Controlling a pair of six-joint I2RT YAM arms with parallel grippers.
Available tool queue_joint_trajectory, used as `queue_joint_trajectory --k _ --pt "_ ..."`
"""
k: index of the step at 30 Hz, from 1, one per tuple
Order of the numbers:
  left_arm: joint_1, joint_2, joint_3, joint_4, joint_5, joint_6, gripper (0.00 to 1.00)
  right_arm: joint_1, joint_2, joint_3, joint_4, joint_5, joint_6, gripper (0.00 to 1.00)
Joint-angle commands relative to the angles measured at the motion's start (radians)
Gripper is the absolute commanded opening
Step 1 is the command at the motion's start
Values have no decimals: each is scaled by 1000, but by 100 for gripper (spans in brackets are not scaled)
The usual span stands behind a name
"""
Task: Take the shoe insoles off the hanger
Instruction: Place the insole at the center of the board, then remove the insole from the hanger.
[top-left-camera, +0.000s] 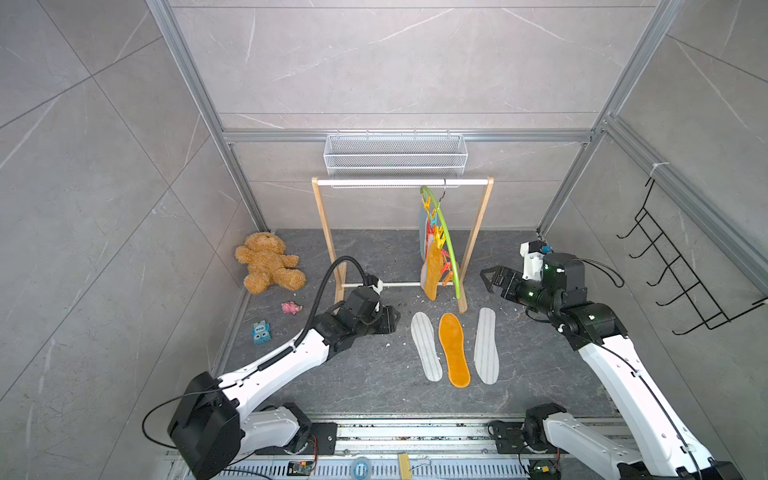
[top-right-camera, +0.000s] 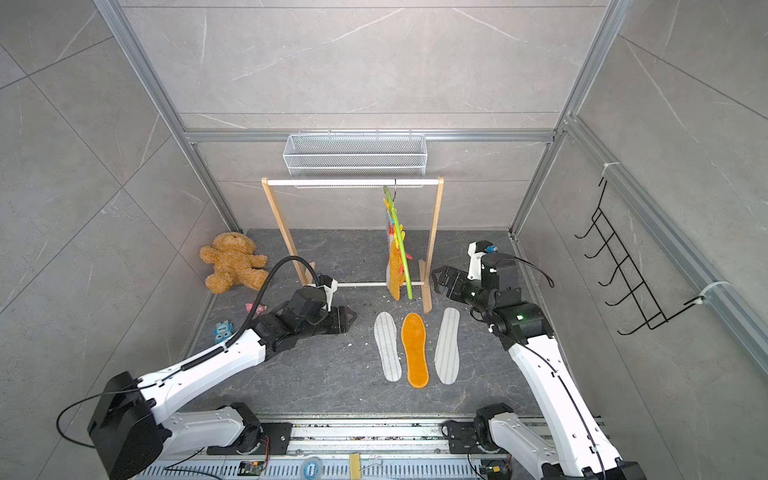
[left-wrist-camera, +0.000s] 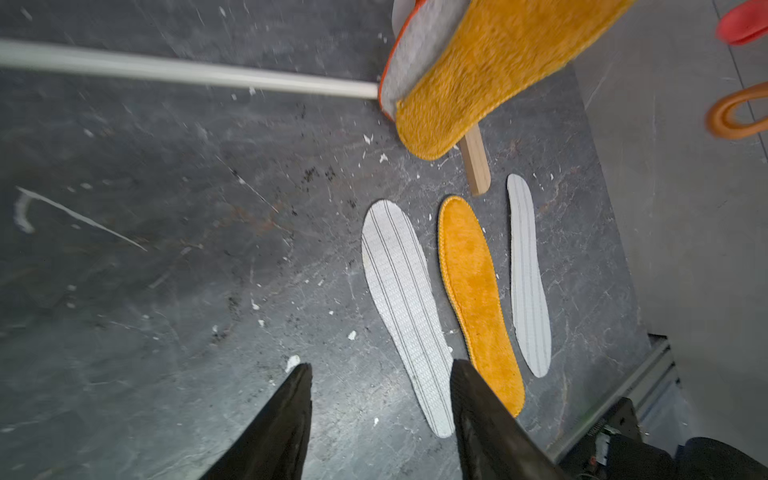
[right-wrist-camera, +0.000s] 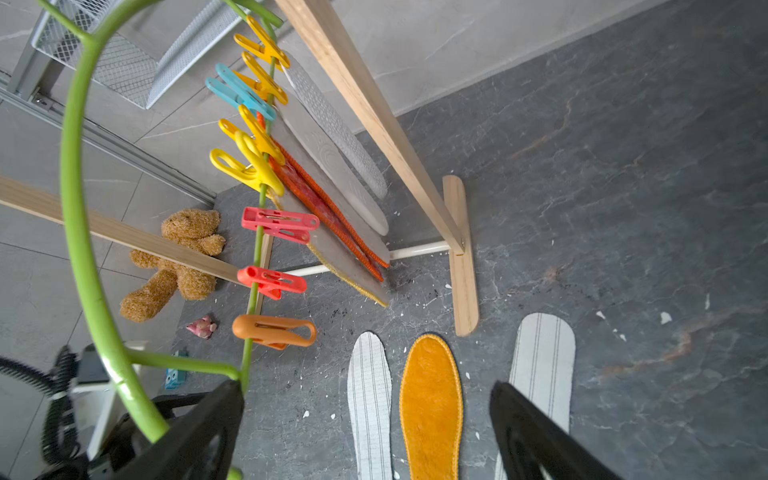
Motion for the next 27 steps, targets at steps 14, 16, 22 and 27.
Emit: queue_joint_trajectory --k 14,16,22,27 --pt "15 -268 -72 180 -338 269 99 -31 12 -62 80 -60 49 99" --pt "17 -241 -63 197 -328 280 99 -35 24 -66 82 -58 57 98" --pt "17 -110 -43 287 -273 291 95 -52 46 -98 103 -56 85 98" --pt "15 36 -26 407 -170 284 85 -63 39 -147 135 -60 99 100"
